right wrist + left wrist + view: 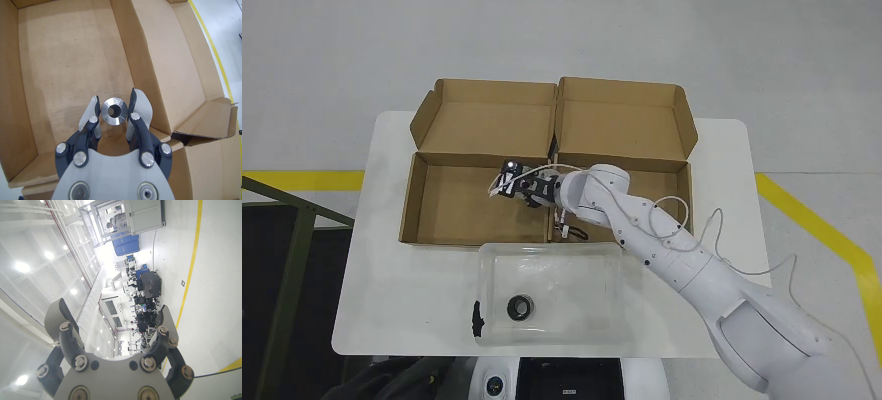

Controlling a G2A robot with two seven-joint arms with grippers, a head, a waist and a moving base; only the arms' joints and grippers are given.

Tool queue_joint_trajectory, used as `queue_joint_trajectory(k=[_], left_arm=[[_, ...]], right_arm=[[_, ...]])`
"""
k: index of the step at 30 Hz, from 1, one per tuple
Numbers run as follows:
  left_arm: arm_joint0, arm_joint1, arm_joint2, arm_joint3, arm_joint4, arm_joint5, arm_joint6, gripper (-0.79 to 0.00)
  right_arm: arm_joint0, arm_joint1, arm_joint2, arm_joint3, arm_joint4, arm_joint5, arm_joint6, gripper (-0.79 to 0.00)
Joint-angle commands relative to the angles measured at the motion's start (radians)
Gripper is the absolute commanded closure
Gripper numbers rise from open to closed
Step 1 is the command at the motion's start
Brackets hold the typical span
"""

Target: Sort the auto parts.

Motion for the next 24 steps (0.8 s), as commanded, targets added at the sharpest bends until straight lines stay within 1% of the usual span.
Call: queue_joint_trajectory(k=[1,5,8,13,15,21,24], left_arm=[[0.000,0.000,0.000,0.000,0.000,0.000,0.000,-0.785],[0.000,0.000,0.000,0.000,0.000,0.000,0.000,-0.785],[0.000,0.000,0.000,0.000,0.000,0.000,0.000,-0.785],[0.000,0.000,0.000,0.000,0.000,0.000,0.000,-0.785],[0.000,0.000,0.000,0.000,0.000,0.000,0.000,-0.785],[0.000,0.000,0.000,0.000,0.000,0.000,0.000,-0.785],[0.000,0.000,0.000,0.000,0.000,0.000,0.000,-0.785]], right_arm=[[-0.003,0.002,0.011,-0.027,-0.006,-0.005,-0.003,-0.311],[-0.023,0.015,0.047,-0.125,-0.021,-0.028,0.001,-0.336],[-0.058,0.032,0.078,-0.222,-0.033,-0.061,0.019,-0.339],[-0.144,0.062,0.122,-0.379,-0.047,-0.130,0.066,-0.332],[-0.180,0.073,0.136,-0.435,-0.052,-0.153,0.081,-0.354],[-0.279,0.098,0.166,-0.586,-0.066,-0.210,0.093,-0.345],[-0.321,0.107,0.171,-0.638,-0.073,-0.236,0.094,-0.348]])
